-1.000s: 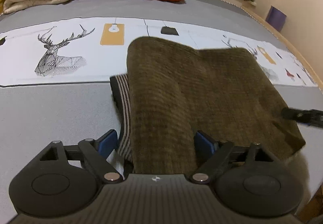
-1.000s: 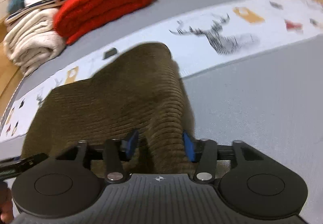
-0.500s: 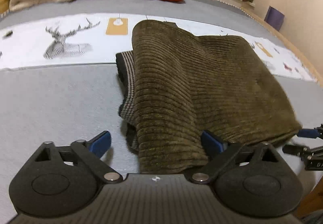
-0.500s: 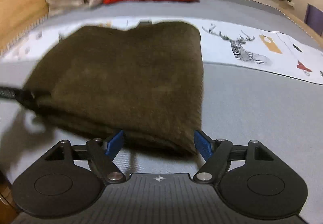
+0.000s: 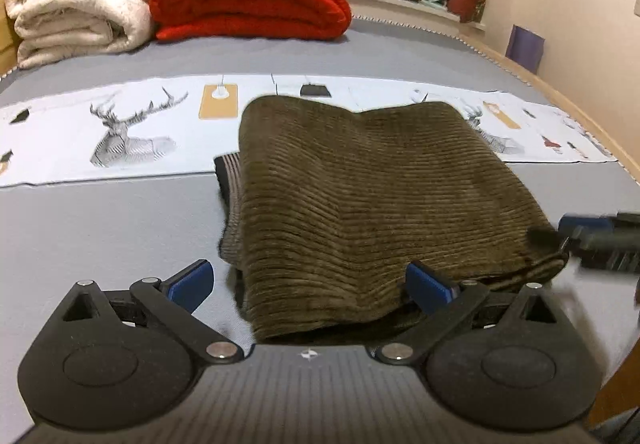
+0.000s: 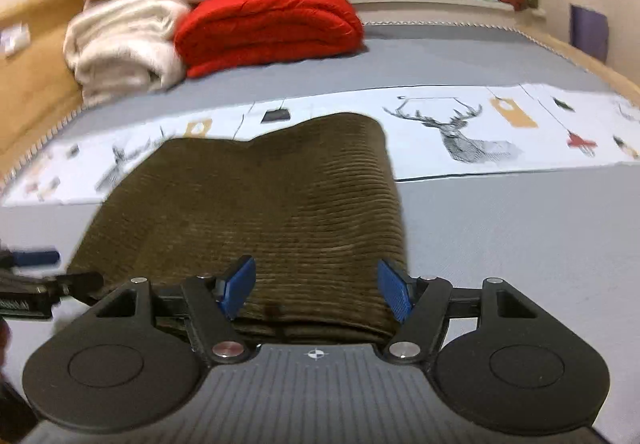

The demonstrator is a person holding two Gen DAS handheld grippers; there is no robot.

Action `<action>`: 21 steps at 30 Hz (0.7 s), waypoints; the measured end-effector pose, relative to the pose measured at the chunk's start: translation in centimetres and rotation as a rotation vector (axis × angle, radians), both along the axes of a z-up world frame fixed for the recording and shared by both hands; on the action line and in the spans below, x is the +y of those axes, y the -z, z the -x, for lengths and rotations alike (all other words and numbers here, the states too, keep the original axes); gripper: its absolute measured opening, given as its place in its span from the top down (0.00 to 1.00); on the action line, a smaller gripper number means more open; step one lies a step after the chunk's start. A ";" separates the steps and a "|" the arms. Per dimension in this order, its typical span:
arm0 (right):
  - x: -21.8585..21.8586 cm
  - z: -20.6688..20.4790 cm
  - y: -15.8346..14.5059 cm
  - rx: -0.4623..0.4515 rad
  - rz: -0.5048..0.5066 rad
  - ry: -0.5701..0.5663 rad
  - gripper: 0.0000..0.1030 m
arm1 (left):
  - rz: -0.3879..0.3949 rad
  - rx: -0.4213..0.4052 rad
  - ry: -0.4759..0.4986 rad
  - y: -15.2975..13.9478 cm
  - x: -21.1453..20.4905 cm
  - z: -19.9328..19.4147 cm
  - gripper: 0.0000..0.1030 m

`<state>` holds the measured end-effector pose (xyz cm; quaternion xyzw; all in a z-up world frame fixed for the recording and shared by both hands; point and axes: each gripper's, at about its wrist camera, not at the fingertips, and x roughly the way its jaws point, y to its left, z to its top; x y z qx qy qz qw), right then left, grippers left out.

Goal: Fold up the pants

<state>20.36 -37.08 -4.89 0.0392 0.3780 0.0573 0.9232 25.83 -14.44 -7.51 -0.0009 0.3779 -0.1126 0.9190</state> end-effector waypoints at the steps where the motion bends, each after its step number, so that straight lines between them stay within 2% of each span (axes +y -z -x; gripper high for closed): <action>1: 1.0 -0.3 0.9 0.035 0.047 -0.017 0.32 | -0.026 0.036 0.010 0.8 -0.5 -0.4 0.00; 2: 1.6 -0.3 1.7 0.047 0.095 -0.025 0.31 | -0.049 0.061 0.016 1.5 -0.9 -0.6 0.00; 4: 3.1 0.8 2.1 -0.007 0.197 -0.060 0.29 | -0.066 0.044 0.026 2.6 -1.0 0.2 0.00; 5: 3.7 1.4 2.3 -0.002 0.241 -0.089 0.24 | -0.085 0.040 0.044 2.7 -1.1 0.6 0.00; 7: 4.1 2.6 3.1 0.021 0.272 -0.091 0.20 | -0.170 0.092 0.105 3.3 -1.7 1.0 0.01; 9: 3.9 3.9 3.6 0.076 0.208 -0.058 0.27 | -0.197 0.087 0.098 3.3 -1.5 2.2 0.01; 10: 3.8 4.7 3.2 0.079 0.168 -0.033 0.27 | -0.182 0.086 0.093 2.8 -1.2 2.9 0.01; 12: 3.8 6.7 1.7 0.018 0.096 0.014 0.26 | -0.128 0.090 0.083 1.6 -0.6 4.4 0.00; 15: 4.3 11.0 0.2 -0.100 0.012 0.077 0.17 | -0.027 0.083 0.036 0.0 1.1 7.4 0.00; 17: 5.1 13.6 0.5 -0.143 0.014 0.093 0.15 | 0.025 0.076 0.016 -0.2 2.1 9.1 0.00; 19: 6.0 15.6 1.0 -0.130 0.042 0.105 0.15 | 0.013 0.081 -0.020 0.0 2.6 10.4 0.00; 21: 6.8 16.0 0.9 -0.131 0.025 0.096 0.15 | -0.007 0.062 -0.043 0.4 3.1 11.6 0.00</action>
